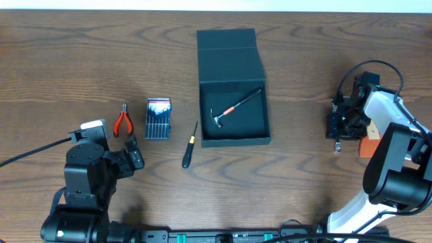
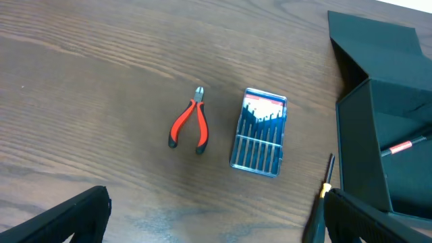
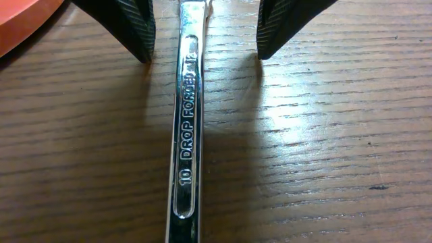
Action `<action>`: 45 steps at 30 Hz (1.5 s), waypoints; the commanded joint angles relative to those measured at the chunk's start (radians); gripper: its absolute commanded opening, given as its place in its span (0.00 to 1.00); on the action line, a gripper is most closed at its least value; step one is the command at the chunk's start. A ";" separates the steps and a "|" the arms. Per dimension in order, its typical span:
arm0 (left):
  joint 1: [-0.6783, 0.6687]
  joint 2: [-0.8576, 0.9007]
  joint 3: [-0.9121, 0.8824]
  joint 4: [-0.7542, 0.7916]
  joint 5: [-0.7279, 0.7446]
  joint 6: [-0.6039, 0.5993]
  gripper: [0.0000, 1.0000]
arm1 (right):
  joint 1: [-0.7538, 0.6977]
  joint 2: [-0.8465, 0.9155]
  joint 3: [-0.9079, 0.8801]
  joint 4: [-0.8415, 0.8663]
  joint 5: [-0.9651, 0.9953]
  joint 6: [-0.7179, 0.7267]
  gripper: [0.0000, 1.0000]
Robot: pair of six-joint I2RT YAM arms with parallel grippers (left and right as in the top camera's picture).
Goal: Pack container
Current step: 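Close the right gripper on the wrench handle and lift it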
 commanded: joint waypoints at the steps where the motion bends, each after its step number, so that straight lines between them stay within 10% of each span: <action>1: 0.003 0.001 0.025 0.000 0.000 -0.010 0.98 | -0.009 0.009 0.017 -0.006 -0.007 0.001 0.40; 35: 0.003 0.001 0.025 0.000 -0.001 -0.010 0.99 | -0.008 0.134 0.014 0.006 0.049 0.060 0.52; 45: 0.003 0.001 0.025 0.000 -0.001 -0.010 0.98 | -0.004 0.140 0.014 0.007 0.034 0.061 0.11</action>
